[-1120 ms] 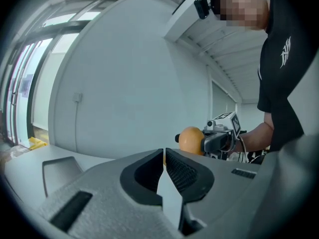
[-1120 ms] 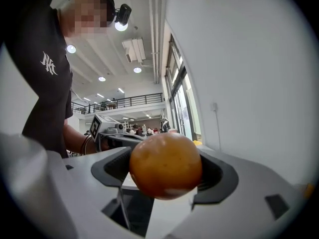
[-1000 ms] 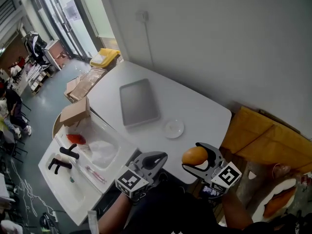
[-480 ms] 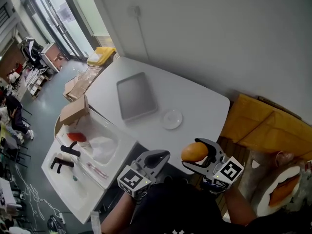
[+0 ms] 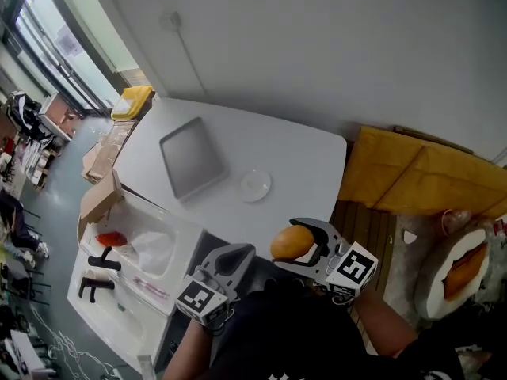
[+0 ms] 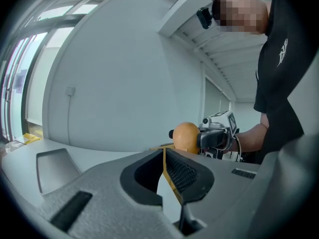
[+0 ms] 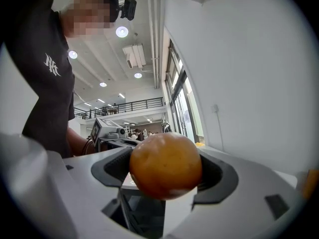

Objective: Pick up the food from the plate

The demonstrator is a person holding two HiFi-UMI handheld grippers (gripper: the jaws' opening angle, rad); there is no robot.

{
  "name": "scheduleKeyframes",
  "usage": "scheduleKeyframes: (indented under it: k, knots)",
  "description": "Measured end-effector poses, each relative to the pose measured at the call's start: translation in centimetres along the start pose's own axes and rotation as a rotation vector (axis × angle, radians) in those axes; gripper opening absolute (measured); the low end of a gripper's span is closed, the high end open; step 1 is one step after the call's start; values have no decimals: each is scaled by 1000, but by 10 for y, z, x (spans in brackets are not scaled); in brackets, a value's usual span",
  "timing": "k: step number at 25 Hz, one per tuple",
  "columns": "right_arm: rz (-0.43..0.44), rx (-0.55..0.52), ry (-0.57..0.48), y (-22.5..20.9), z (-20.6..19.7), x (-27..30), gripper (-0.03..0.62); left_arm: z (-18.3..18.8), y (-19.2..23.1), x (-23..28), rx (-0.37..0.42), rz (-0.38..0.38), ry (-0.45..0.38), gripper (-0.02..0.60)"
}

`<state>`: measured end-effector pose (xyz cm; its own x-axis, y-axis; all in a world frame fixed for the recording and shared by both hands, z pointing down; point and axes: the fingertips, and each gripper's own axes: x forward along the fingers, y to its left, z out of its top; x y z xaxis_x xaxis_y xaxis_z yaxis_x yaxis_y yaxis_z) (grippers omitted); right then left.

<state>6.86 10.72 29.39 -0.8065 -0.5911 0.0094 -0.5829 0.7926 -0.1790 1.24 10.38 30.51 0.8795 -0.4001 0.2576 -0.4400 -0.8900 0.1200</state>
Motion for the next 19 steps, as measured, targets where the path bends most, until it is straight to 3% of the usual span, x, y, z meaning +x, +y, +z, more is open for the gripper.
scheduleKeyframes:
  k: [5,19]
  knots:
    - [-19,9,9,-2,1,-16,371,12,-14,5,28,-23,-12,18]
    - [9,8,-4,7,3,-12,371,4,-28,-4,25,-40,22,18]
